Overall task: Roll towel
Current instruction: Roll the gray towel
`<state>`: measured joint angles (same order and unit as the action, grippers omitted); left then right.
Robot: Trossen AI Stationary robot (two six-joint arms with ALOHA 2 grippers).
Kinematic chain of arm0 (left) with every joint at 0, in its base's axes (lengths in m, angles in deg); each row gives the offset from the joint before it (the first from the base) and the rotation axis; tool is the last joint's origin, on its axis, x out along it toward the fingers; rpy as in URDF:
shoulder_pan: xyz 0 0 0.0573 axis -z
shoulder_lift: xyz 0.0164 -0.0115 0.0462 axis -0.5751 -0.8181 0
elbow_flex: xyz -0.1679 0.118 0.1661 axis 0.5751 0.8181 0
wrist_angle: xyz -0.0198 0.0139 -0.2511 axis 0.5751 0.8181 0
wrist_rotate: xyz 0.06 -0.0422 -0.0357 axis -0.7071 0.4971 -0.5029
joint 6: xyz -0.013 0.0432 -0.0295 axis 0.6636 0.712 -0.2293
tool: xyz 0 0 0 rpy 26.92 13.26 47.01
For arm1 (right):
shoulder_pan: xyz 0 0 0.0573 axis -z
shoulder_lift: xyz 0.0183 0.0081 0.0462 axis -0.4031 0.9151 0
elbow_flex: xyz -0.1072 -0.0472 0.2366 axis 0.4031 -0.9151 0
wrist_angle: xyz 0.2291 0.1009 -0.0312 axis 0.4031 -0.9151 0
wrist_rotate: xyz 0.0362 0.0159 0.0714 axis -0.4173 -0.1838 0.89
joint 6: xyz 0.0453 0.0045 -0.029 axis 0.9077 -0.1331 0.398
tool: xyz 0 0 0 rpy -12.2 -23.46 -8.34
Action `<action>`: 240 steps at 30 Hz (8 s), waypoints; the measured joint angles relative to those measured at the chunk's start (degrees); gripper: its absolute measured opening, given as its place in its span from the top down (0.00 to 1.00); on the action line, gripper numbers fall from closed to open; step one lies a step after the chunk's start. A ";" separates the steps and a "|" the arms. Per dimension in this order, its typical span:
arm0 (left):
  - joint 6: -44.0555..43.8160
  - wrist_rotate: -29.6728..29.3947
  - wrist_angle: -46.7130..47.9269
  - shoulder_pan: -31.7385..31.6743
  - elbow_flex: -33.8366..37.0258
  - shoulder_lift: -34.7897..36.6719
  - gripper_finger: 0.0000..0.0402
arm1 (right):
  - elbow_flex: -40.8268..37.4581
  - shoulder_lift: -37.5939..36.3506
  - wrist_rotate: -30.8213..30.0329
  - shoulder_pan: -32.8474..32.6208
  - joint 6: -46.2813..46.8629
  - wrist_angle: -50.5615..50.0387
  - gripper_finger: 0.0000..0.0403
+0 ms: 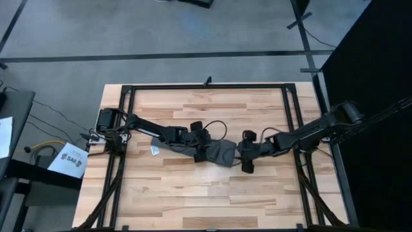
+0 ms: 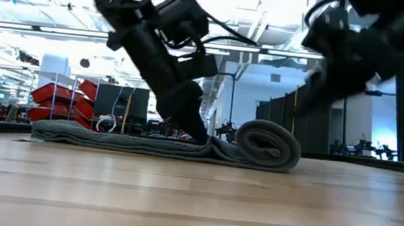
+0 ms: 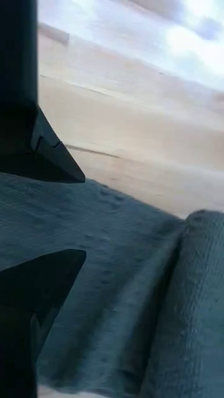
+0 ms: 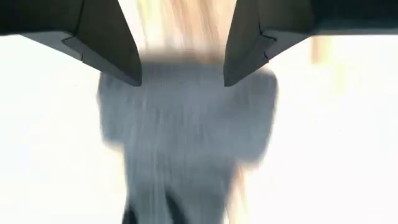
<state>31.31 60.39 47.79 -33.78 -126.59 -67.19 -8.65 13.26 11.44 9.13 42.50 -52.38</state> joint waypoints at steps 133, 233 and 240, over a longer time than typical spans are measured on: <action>-6.07 -3.19 -7.34 3.63 12.19 0.34 0.57 | 13.17 25.70 41.34 19.80 -52.08 -2.21 1.00; 8.97 -5.52 -5.48 8.17 5.31 7.37 0.57 | -0.24 17.61 41.35 28.40 -47.36 35.96 1.00; 1.49 -6.80 -8.42 10.38 5.32 -1.06 0.57 | -0.45 30.06 47.28 31.40 -32.52 51.19 1.00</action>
<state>32.81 53.59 39.37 -23.40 -121.28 -68.25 -9.10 43.31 58.72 40.53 9.97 -1.19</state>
